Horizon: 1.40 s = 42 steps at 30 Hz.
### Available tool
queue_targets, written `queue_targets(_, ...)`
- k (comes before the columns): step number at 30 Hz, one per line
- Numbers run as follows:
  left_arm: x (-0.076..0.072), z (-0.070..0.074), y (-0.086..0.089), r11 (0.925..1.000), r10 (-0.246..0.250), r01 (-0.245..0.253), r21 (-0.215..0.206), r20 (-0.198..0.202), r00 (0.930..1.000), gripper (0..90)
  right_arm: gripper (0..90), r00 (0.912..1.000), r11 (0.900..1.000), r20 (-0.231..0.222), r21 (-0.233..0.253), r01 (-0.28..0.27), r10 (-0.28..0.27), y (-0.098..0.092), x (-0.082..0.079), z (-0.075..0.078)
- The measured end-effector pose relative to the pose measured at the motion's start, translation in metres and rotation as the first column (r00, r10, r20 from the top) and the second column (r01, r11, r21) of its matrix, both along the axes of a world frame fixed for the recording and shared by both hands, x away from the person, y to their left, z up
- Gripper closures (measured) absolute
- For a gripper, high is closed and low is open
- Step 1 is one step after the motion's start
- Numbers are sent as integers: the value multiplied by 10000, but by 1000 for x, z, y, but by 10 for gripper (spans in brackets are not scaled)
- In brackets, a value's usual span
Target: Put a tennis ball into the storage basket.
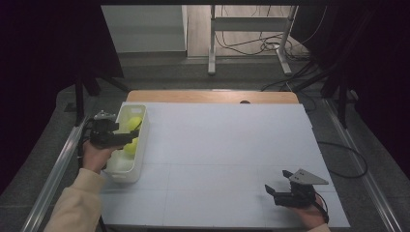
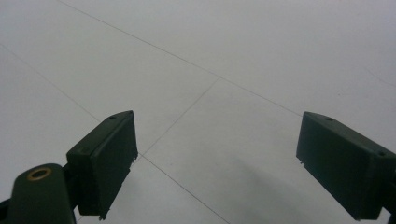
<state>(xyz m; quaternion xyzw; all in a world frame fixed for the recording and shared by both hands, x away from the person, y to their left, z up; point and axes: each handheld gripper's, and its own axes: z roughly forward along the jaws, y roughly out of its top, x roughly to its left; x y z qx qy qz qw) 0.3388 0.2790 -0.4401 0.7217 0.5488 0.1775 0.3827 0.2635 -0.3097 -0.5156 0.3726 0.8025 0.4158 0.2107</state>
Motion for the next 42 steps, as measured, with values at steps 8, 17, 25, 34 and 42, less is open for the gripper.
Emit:
queue_targets(8, -7, 2, -13, 9962, -639, 660, -566, 393, 9972, 132, 128, 10000, 9999, -24, 95, -49, 49, 1, 3, 0)
queue_targets(17, -19, 9, -33, 9875, -1263, 1351, -812, 1056, 9864, 133, 129, 9999, 9999, 2, 89, -138, 138, 2, 2, 1)
queue_targets(25, -29, 11, -54, 9777, -1785, 1928, -836, 1533, 9719, 139, 128, 9999, 9998, 13, 106, -157, 157, 2, 2, 1)
queue_targets(34, -35, 7, -70, 9622, -2287, 2475, -1141, 1557, 9610, 138, 128, 9995, 9994, 150, 184, -290, 287, 2, -1, 2)
queue_targets(42, -45, 5, -85, 9440, -2768, 3028, -1313, 1844, 9431, 141, 128, 9991, 9992, 242, 228, -341, 336, 2, -2, 3)
